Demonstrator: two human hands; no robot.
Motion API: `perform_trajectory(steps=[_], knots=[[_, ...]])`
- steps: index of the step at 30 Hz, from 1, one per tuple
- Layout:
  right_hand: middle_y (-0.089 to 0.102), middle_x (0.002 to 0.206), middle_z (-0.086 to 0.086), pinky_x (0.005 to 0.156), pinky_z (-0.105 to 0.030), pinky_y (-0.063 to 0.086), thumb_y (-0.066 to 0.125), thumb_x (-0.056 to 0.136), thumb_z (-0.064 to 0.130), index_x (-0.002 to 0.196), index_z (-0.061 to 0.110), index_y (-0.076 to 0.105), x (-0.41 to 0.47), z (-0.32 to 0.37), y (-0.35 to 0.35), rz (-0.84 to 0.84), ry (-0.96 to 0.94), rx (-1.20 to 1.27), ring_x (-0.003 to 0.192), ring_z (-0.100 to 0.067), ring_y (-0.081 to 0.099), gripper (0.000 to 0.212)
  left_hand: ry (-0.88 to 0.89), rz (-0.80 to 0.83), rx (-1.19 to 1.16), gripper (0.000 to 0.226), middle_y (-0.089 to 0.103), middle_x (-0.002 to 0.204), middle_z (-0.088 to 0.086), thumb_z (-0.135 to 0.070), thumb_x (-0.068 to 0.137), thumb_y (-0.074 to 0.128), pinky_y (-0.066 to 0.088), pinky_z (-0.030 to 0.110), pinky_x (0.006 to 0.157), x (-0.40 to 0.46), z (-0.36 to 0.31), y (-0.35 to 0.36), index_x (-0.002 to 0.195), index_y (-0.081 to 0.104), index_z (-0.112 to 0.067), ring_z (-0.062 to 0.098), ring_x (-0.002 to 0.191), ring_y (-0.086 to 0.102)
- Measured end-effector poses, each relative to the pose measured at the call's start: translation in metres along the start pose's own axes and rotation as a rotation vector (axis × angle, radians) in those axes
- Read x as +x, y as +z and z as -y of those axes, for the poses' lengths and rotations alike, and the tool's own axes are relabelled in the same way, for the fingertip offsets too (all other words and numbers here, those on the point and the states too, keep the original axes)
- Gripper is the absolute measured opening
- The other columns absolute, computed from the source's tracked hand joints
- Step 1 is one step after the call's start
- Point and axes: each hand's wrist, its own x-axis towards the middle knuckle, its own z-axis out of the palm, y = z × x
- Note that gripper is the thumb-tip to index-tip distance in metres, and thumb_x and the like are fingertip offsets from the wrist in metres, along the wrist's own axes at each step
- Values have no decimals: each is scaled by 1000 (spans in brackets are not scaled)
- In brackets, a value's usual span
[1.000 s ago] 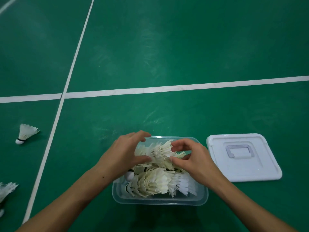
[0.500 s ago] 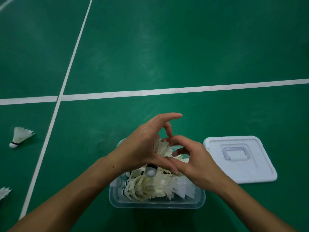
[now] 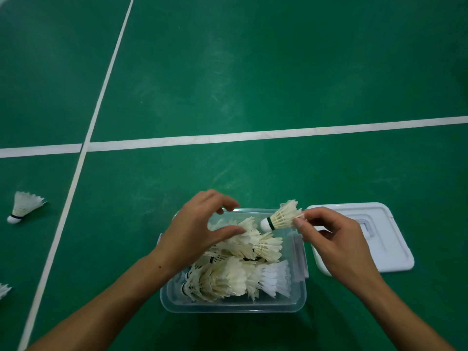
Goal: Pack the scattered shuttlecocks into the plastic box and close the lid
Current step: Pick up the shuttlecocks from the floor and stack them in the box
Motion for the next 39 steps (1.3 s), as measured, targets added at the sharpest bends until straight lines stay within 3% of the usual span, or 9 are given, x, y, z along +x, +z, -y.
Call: perform_trajectory(steps=[3,8,10,14,19,27,30,33,39], knots=[[77,88,6,73,-50,62,78,93,24,89,28,77,-5,-7,4,3,38,-76,86,-17,72,6,30,97,123,41,66,114,-18,-51,84,78,47,18,87,-8,5,13,118,69,-30,-1,100,58],[75,86,18,68,-18,53,79,93,27,86,31,75,-3,-8,18,49,32,-194,88,-5,71,8,43,74,241,41,73,109,-16,-55,81,78,57,29,77,-3,7,27,115,71,-33,8,94,67],[74,85,21,69,-13,52,80,91,28,88,31,75,2,-8,24,78,38,-234,85,-1,70,8,38,42,263,41,75,108,-16,-58,83,75,57,27,76,-1,7,31,115,73,-33,7,93,69],[72,82,14,62,-16,55,82,90,28,91,34,69,14,-8,34,128,76,-299,78,-1,71,14,26,-4,307,38,78,99,-16,-59,81,79,54,20,71,4,8,37,110,77,-34,3,83,72],[73,84,16,75,-35,60,85,86,33,95,39,63,30,-12,42,129,79,-547,78,-1,70,24,-2,-10,388,39,77,83,-18,-68,85,71,46,21,63,11,11,49,111,77,-39,2,72,70],[75,94,10,72,-36,58,80,87,46,102,38,48,39,-5,53,209,23,-949,81,-16,70,37,-63,105,509,40,77,91,-14,-69,91,62,54,30,77,14,9,65,118,70,-41,9,87,72],[75,100,10,73,-34,58,79,89,49,107,38,53,38,4,47,249,59,-928,71,-12,67,33,-102,99,407,48,79,97,-17,-69,85,70,59,37,84,15,14,60,127,70,-45,7,92,72],[74,110,11,70,-30,52,77,89,52,118,35,59,32,11,43,267,66,-893,66,-7,59,38,-65,48,328,47,79,101,-18,-64,83,76,61,35,77,11,14,55,123,74,-40,4,87,72],[74,118,15,72,-27,49,79,87,54,124,36,58,23,20,36,276,67,-850,91,-8,69,47,42,17,400,46,69,111,-9,-56,83,79,58,31,58,1,12,52,119,70,-28,9,81,68]])
